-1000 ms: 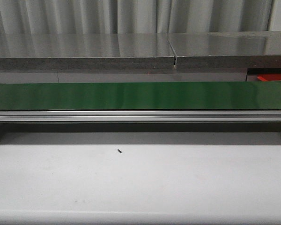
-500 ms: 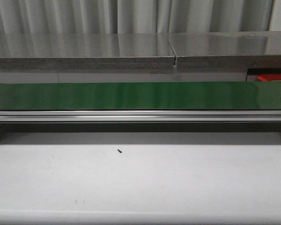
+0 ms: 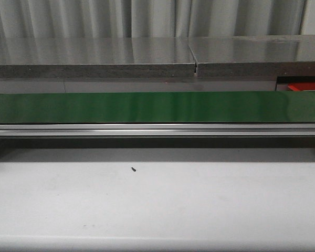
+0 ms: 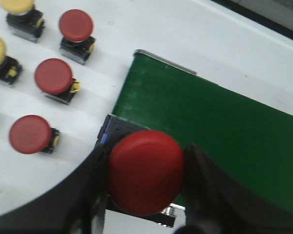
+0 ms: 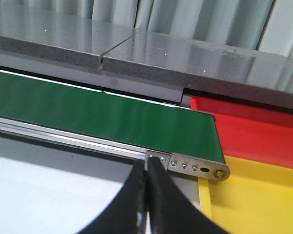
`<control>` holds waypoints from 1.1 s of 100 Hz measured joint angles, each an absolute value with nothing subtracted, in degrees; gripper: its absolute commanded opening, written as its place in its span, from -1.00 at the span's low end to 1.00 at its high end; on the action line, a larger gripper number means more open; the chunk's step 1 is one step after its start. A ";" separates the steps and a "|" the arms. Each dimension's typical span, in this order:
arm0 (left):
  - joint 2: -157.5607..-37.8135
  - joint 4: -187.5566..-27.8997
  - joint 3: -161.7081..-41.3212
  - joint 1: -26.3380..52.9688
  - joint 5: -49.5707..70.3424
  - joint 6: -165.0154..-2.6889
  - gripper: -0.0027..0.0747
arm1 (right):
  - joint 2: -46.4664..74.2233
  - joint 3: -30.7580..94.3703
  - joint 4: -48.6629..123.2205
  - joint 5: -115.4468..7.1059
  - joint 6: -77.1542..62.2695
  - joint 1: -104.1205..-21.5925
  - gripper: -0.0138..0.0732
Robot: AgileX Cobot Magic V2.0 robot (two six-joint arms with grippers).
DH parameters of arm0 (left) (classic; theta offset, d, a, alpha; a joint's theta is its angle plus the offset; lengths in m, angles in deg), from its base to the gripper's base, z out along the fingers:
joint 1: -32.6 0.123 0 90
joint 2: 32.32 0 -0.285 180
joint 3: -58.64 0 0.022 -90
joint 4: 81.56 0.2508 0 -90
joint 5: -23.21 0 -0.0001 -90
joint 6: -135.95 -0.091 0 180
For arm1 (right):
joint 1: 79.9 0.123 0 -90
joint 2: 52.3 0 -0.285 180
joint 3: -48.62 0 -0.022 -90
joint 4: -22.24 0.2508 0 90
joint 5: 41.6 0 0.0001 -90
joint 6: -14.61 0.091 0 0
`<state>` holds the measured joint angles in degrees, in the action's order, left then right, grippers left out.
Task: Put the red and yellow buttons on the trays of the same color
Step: 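Grasp a red-capped button with the left gripper, then place the red-capped button on the belt and open the left gripper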
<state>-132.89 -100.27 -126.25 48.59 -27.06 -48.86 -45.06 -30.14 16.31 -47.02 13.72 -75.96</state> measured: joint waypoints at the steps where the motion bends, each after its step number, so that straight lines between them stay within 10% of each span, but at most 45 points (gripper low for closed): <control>1: -133.22 -100.27 -126.36 48.44 -27.30 -48.91 -0.98 | -45.06 -30.14 16.31 -47.02 13.72 -75.96 -0.84; 65: -145.14 -102.21 -129.29 43.17 -27.74 -49.17 -0.93 | -45.06 -30.14 16.31 -47.02 13.72 -75.96 -0.84; 96: -145.41 -102.77 -132.81 43.12 -30.55 -50.91 0.50 | -45.06 -30.14 16.31 -47.02 13.72 -75.96 -0.84; 110: -145.41 -102.84 -136.12 43.12 -32.89 -50.99 0.71 | -45.06 -30.14 16.31 -47.02 13.72 -75.96 -0.84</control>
